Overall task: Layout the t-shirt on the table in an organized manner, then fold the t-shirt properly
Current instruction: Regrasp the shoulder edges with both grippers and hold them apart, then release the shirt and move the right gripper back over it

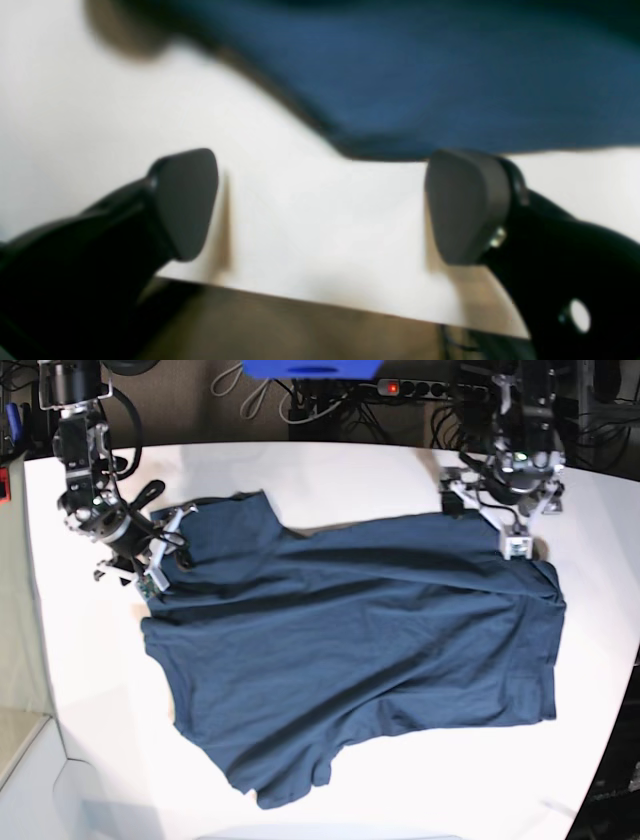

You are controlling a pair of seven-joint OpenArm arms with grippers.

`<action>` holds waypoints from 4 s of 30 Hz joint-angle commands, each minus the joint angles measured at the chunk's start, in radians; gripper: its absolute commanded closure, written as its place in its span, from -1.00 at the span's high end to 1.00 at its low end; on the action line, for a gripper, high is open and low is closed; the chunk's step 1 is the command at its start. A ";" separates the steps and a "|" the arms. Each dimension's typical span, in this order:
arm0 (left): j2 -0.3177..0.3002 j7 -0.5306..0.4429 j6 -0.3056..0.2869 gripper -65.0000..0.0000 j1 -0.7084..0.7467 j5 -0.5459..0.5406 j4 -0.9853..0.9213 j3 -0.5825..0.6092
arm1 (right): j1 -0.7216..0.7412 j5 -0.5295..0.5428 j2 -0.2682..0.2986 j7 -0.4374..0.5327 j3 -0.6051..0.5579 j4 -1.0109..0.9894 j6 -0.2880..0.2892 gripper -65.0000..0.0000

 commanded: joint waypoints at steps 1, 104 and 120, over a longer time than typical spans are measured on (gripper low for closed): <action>-0.012 -0.022 -0.001 1.00 -0.016 -0.031 0.008 -0.009 | -0.009 -0.052 0.011 -0.076 0.000 -0.008 -0.008 -0.11; -0.307 0.256 -0.003 -1.00 -0.220 -0.093 0.214 0.098 | -0.043 -0.049 -0.237 -0.402 0.172 0.592 0.179 -1.00; -0.299 0.210 -0.003 -1.00 -0.070 -0.082 0.191 0.130 | 0.129 -0.052 -0.378 -0.454 -0.330 0.405 0.179 0.02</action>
